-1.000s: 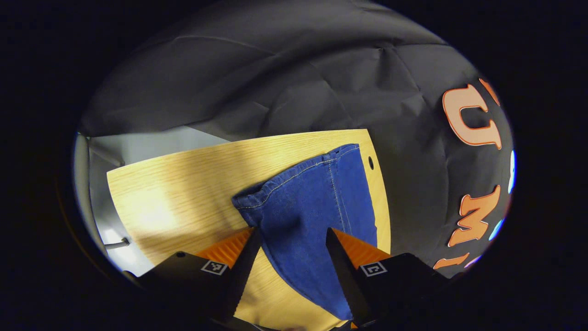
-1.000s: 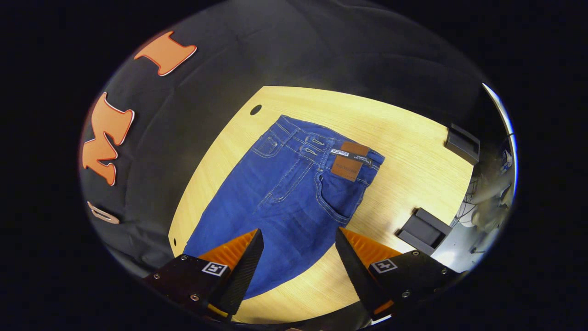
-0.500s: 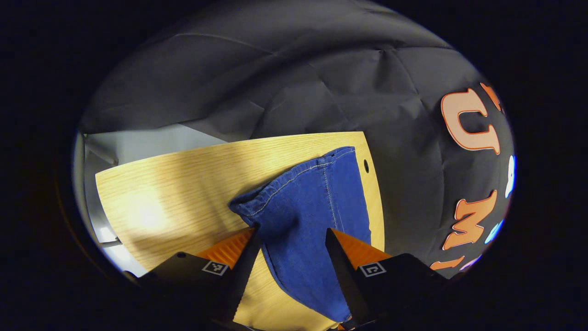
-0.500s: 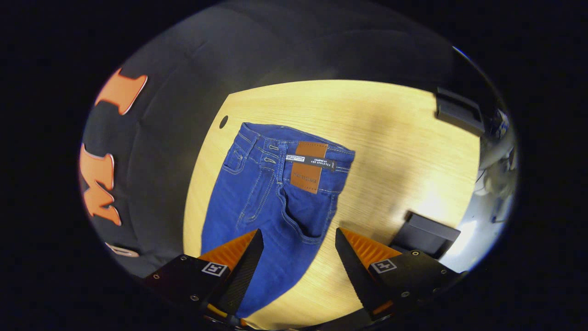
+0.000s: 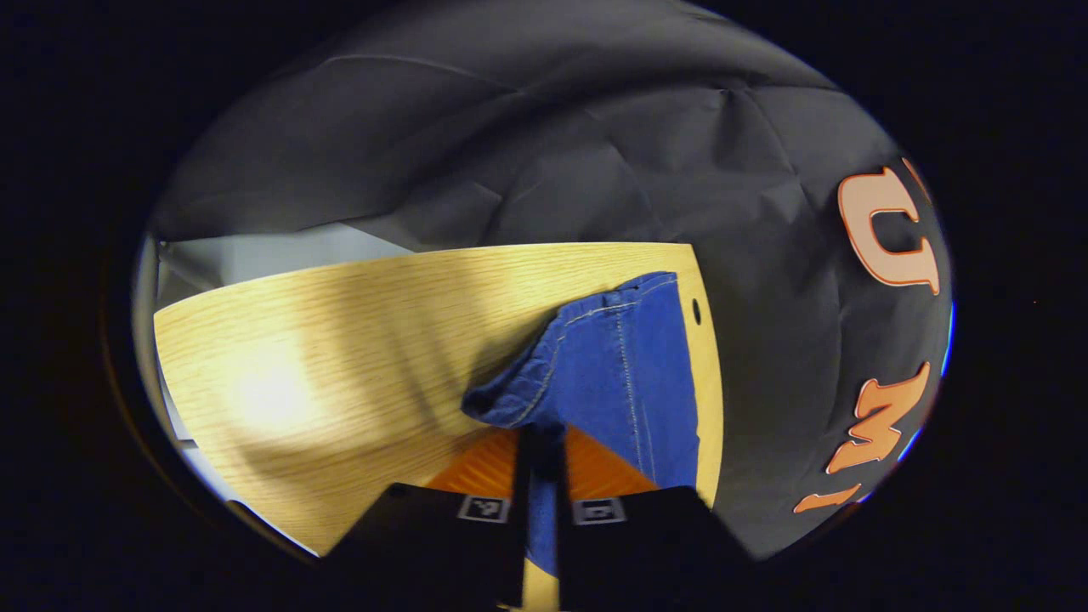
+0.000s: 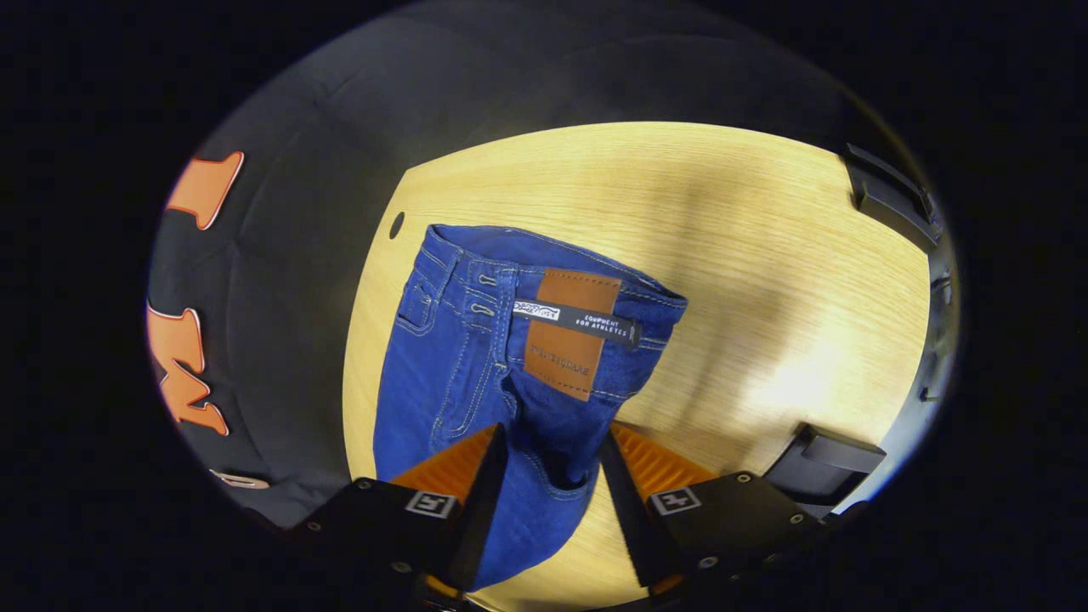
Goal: Grasp the waist and the cuffs of the jeans and fold them to make the two legs overlap; first hold the waist and fold one-third of the jeans toward the cuffs, then hold the cuffs and fold the remaining one-third in the same direction to finish folding.
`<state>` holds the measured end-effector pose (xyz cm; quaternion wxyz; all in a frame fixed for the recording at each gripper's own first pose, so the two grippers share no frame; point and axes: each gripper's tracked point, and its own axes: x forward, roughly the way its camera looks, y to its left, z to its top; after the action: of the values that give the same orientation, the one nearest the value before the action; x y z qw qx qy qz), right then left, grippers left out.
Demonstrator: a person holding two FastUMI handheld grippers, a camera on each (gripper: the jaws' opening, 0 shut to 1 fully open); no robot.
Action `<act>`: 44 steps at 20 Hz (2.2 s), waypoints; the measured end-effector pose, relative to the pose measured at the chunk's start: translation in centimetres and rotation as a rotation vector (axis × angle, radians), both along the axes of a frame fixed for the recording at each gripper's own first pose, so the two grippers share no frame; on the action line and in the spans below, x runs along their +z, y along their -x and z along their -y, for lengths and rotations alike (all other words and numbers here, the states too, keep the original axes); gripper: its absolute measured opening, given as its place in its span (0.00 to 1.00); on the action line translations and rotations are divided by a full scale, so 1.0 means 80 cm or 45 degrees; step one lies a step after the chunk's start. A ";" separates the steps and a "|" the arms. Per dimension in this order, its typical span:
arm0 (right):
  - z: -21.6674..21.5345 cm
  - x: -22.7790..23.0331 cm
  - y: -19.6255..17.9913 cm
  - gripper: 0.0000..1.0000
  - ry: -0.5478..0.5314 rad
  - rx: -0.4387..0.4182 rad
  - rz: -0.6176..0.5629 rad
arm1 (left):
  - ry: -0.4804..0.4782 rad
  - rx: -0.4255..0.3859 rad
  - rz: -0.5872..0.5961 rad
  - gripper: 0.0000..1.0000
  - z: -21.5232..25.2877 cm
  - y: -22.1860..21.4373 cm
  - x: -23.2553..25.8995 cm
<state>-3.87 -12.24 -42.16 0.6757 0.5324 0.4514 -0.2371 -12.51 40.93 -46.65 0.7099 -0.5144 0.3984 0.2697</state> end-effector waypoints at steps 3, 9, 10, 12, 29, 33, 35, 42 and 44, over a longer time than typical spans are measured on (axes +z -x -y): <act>-0.004 -0.001 -0.003 0.17 -0.080 -0.103 0.004 | -0.029 -0.031 -0.016 0.05 0.004 0.013 0.010; 0.000 0.009 0.006 0.05 -0.102 -0.114 0.035 | -0.061 -0.062 -0.020 0.01 0.004 0.024 0.025; 0.010 0.013 0.014 0.05 -0.066 -0.135 0.018 | -0.064 -0.061 -0.038 0.01 0.003 0.025 0.028; 0.016 0.023 0.022 0.05 -0.062 -0.140 0.033 | -0.057 -0.074 -0.036 0.01 0.004 0.026 0.037; 0.022 0.085 -0.014 0.05 -0.089 -0.150 0.100 | -0.081 -0.149 -0.034 0.00 0.012 -0.008 0.116; 0.015 0.101 -0.079 0.05 -0.110 -0.110 0.103 | -0.102 -0.195 -0.075 0.00 0.017 -0.069 0.125; 0.015 0.106 -0.106 0.05 -0.119 -0.092 0.104 | -0.116 -0.213 -0.058 0.00 0.020 -0.107 0.136; 0.010 0.101 -0.181 0.05 -0.140 -0.019 0.063 | -0.187 -0.342 -0.063 0.01 0.027 -0.207 0.148; 0.011 0.102 -0.204 0.05 -0.136 -0.038 0.053 | -0.177 -0.375 -0.085 0.00 0.029 -0.234 0.137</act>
<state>12.48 -13.13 -33.99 0.6521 0.5792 0.4411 -0.2116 6.17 38.63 -35.69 0.7620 -0.3909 0.4733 0.2064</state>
